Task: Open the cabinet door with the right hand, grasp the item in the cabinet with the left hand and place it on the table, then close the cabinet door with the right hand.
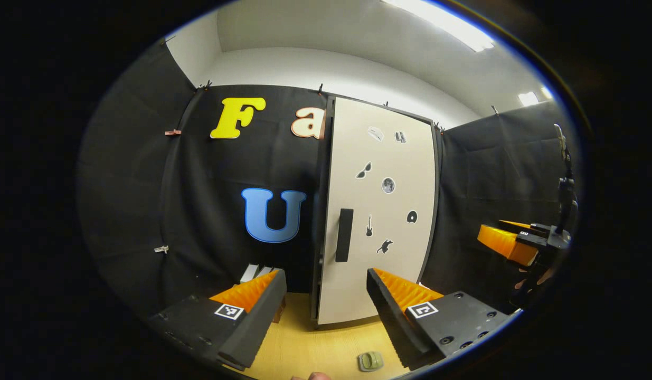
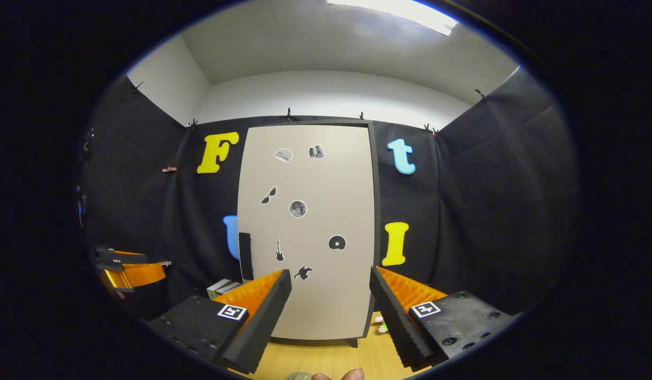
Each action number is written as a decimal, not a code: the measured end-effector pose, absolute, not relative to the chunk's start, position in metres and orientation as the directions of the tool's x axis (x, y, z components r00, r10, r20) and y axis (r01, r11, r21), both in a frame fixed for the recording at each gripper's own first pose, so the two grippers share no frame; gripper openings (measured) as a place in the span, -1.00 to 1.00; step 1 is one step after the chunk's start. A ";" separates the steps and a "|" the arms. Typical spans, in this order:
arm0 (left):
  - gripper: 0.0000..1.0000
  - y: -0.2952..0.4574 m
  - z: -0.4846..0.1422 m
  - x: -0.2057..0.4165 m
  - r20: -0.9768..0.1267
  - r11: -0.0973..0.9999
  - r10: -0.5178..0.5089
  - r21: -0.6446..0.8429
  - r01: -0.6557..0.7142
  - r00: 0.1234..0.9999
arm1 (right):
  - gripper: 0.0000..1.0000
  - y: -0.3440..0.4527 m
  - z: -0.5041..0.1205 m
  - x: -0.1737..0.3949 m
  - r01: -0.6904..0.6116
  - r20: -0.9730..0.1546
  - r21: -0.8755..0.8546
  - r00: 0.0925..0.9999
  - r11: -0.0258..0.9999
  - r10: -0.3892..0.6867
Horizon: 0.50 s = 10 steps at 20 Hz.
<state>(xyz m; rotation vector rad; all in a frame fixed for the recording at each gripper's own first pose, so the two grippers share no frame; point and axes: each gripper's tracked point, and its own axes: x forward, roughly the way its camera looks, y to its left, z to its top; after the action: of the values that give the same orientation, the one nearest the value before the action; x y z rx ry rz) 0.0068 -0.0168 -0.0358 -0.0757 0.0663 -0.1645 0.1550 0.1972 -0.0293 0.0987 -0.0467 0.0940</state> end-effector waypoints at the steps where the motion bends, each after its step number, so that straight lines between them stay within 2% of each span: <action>1: 0.93 -0.017 -0.036 0.006 -0.059 0.983 -0.166 -0.083 0.161 0.984 | 0.94 0.198 -0.029 0.155 -0.098 0.052 0.098 0.994 0.990 0.094; 10: 0.93 -0.023 -0.036 0.000 -0.060 0.980 -0.185 -0.091 0.180 0.981 | 0.94 0.200 -0.028 0.150 -0.097 0.056 0.095 0.994 0.991 0.092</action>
<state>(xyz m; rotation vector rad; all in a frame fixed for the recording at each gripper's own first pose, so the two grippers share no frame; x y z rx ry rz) 0.0003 -0.0232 -0.0361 -0.0851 0.0683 -0.1838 0.1500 0.1997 -0.0282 0.0979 -0.0516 0.0948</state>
